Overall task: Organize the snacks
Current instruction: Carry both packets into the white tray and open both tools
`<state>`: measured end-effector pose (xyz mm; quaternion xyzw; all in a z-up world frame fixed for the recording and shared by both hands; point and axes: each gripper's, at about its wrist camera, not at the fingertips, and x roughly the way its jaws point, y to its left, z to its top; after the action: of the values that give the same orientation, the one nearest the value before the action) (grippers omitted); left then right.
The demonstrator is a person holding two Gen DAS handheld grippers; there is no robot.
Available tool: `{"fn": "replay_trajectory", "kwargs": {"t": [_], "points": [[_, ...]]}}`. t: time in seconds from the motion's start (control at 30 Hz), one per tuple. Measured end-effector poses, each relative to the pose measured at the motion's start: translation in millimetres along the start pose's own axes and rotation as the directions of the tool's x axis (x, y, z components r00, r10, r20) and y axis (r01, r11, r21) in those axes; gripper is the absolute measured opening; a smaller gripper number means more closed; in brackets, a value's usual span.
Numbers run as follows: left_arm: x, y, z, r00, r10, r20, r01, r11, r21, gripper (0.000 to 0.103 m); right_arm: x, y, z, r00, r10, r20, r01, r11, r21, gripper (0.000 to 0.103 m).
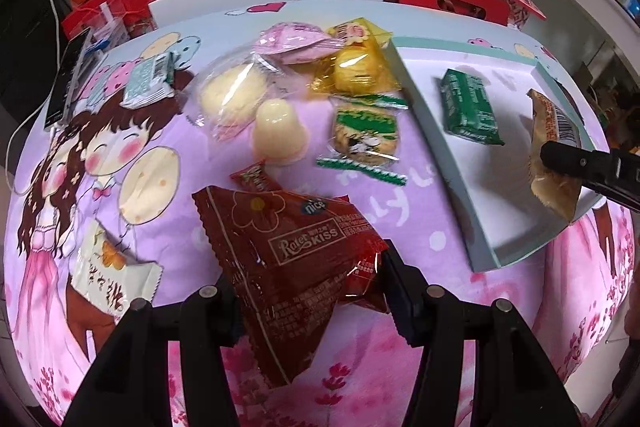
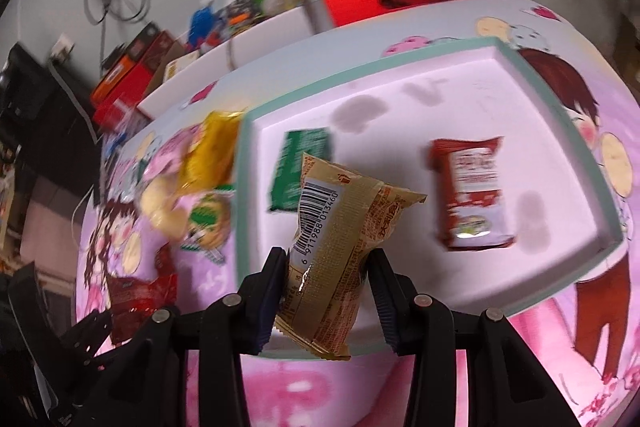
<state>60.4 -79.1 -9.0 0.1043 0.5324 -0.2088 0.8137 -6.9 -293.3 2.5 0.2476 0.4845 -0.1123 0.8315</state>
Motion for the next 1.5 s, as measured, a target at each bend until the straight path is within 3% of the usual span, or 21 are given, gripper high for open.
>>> {"fn": "replay_trajectory", "kwargs": {"t": [0.37, 0.73, 0.83, 1.1, 1.5], "points": [[-2.7, -50.3, 29.0, 1.0, -0.022, 0.022, 0.019, 0.993, 0.12, 0.058, -13.2, -59.3, 17.9, 0.996, -0.081, 0.039, 0.076, 0.989, 0.128, 0.045], [12.2, -126.2, 56.5, 0.998, -0.064, 0.003, 0.061, 0.962, 0.267, 0.058, -24.1, -114.9, 26.4, 0.981, -0.188, 0.057, 0.17, 0.958, 0.231, 0.045], [17.4, -141.1, 59.6, 0.997, -0.077, -0.008, 0.076, 0.955, 0.288, 0.058, -25.9, -125.5, 27.1, 0.981, -0.183, 0.06, 0.163, 0.953, 0.254, 0.045], [33.0, -169.3, 62.0, 0.996, -0.079, -0.039, 0.087, 0.946, 0.313, 0.058, -22.5, -135.4, 27.6, 0.983, -0.176, 0.051, 0.156, 0.949, 0.273, 0.045], [37.2, -176.8, 59.1, 0.997, -0.053, -0.047, 0.065, 0.949, 0.308, 0.065, -19.7, -129.7, 28.7, 0.984, -0.173, 0.045, 0.157, 0.956, 0.249, 0.045]]}}
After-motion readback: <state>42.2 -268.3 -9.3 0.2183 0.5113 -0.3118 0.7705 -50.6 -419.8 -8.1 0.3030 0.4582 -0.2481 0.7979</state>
